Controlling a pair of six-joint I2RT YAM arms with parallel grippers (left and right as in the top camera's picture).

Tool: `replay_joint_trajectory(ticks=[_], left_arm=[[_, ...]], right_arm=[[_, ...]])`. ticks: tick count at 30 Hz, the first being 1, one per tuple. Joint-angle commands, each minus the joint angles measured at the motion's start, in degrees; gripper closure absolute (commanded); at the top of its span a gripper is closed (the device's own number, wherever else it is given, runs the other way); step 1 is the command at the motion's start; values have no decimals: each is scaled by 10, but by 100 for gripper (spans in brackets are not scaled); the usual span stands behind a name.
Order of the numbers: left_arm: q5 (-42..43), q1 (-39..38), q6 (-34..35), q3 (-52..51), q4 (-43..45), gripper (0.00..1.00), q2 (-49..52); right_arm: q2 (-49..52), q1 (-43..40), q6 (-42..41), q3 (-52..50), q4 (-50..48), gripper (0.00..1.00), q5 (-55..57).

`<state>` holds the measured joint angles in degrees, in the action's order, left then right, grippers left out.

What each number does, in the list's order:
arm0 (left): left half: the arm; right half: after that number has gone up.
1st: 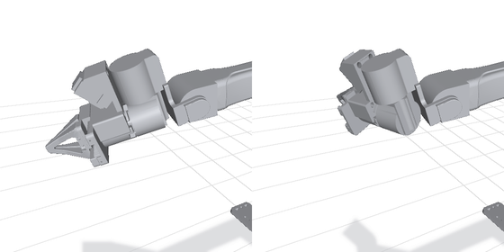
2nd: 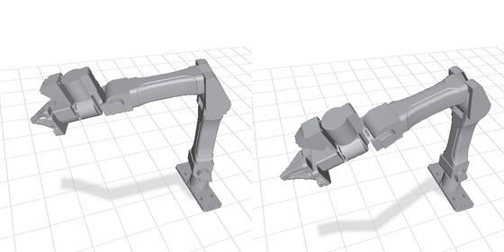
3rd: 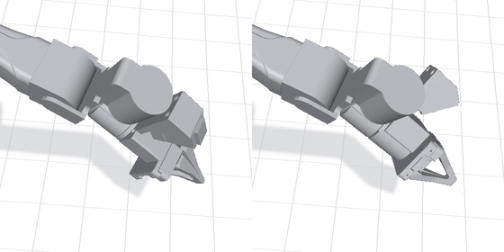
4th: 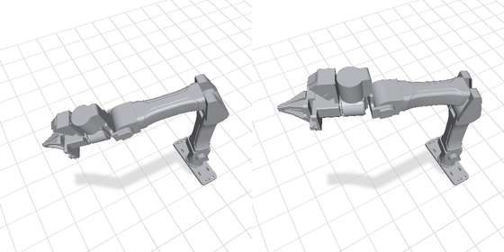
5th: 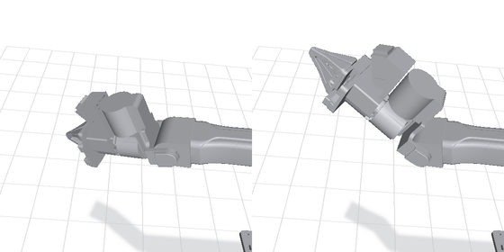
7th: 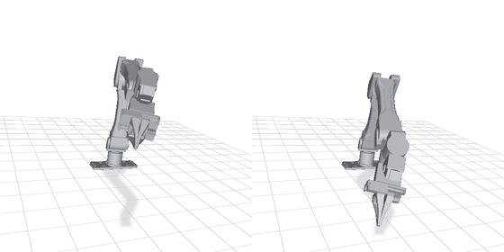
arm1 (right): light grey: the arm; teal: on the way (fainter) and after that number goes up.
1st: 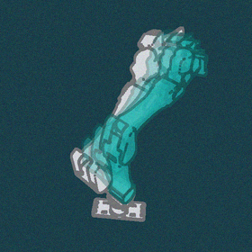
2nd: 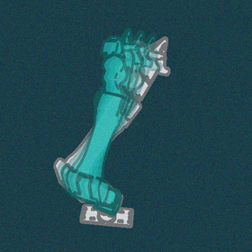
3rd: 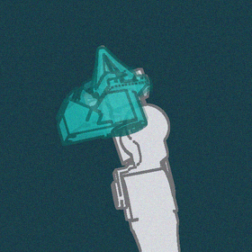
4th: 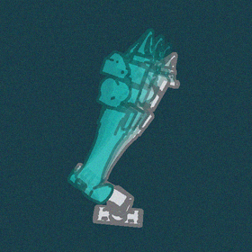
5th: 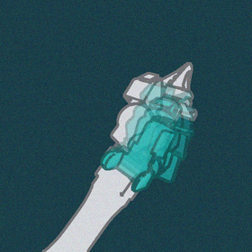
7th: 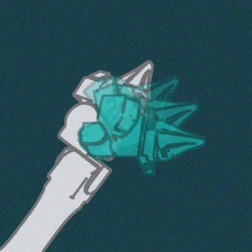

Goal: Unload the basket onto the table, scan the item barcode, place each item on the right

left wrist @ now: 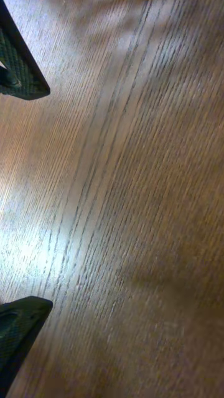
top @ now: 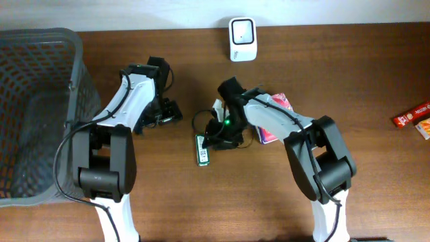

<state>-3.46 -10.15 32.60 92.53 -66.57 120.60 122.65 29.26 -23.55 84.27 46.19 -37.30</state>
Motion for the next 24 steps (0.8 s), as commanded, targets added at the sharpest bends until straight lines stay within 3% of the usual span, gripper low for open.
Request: replay_joint_trajectory(ticks=[1,8,10,11,17,19,21,24], left_arm=[[-6,3,-3,3,-3,1,9],[-6,3,-3,3,-6,1,9],[-7,3,-3,3,-6,1,9],[-7,3,-3,3,-6,1,9],[-7,3,-3,3,-6,1,9],[0,3,-3,3,-7,1,9],[57,2,-48,3,-7,1,9],[59,-3,-51,3,-6,1,9]], right_arm=[[7,26,5,-8,-15,55,33],[7,63,-14,-8,-41,70,96],[7,75,-17,-8,-47,81,112],[7,75,-21,-8,-47,94,128],[-12,43,6,-7,-37,96,126],[-32,29,8,2,-13,96,159],[-53,-2,21,35,52,96,217],[-67,-13,37,69,123,96,321]])
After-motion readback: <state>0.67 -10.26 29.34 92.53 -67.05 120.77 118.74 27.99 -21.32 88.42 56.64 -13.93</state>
